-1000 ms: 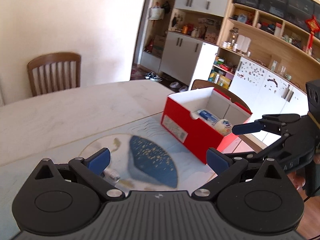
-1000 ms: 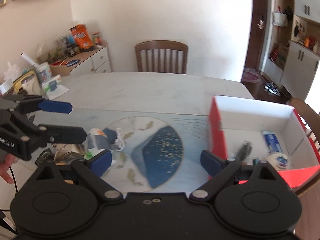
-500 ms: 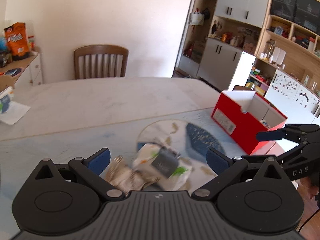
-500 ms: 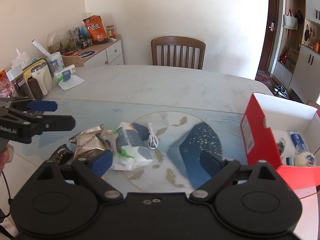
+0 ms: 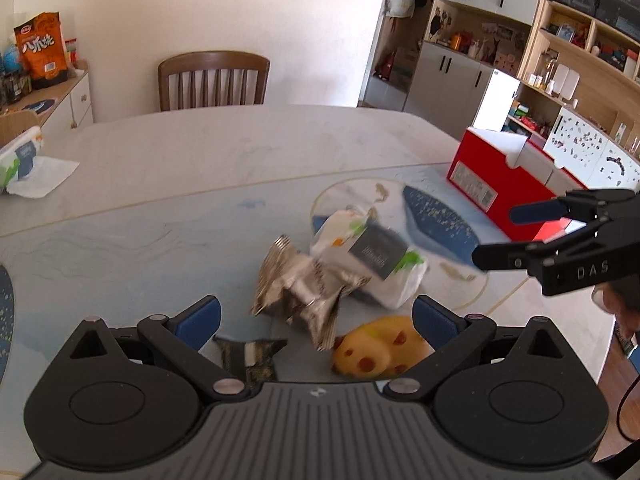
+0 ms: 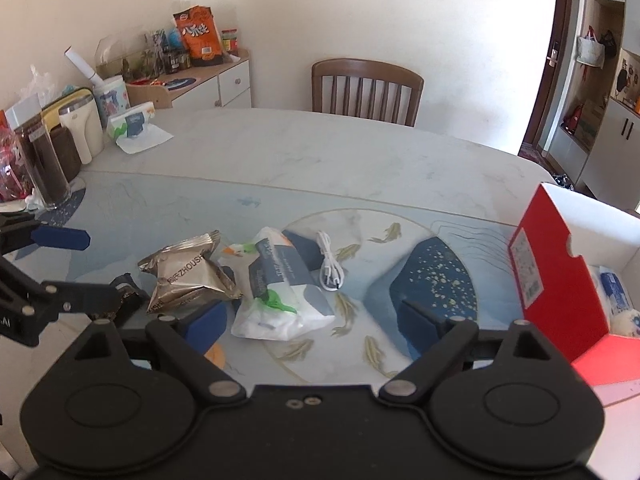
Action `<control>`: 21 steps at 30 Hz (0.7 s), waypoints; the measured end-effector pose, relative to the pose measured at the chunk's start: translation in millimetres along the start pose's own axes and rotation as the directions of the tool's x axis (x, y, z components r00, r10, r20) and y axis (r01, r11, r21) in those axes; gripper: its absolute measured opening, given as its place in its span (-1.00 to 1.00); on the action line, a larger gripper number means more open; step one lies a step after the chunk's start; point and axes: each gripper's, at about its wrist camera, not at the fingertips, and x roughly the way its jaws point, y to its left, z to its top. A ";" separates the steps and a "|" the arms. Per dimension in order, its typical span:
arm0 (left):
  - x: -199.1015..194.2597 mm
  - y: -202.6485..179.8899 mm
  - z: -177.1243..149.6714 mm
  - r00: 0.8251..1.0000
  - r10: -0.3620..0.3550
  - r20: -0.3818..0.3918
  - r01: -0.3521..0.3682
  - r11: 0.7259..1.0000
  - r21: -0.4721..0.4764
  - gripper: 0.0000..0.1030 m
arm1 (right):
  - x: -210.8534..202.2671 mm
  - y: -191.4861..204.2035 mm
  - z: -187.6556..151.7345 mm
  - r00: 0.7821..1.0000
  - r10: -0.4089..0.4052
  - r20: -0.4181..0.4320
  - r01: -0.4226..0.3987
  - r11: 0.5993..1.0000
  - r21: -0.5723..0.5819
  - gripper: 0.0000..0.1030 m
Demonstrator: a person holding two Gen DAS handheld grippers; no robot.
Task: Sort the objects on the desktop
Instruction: 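Grasp the white wet-wipe pack with the right tool while the left tool grasps the black snack bar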
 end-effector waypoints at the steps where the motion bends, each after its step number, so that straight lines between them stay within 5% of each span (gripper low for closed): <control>1: 0.8 3.4 -2.3 1.000 0.006 -0.003 -0.007 1.000 -0.003 0.99 | 2.7 1.6 0.3 1.000 0.000 -0.003 0.000 1.000 -0.004 0.76; 13: 19.2 40.7 -23.1 0.996 0.060 -0.071 -0.065 0.996 -0.065 0.97 | 50.0 9.3 10.8 0.998 -0.026 -0.053 0.027 1.000 0.005 0.61; 21: 29.2 42.3 -28.7 0.993 0.057 -0.108 -0.064 0.996 -0.069 0.77 | 85.2 16.8 13.4 0.992 -0.047 -0.117 0.042 0.998 -0.038 0.47</control>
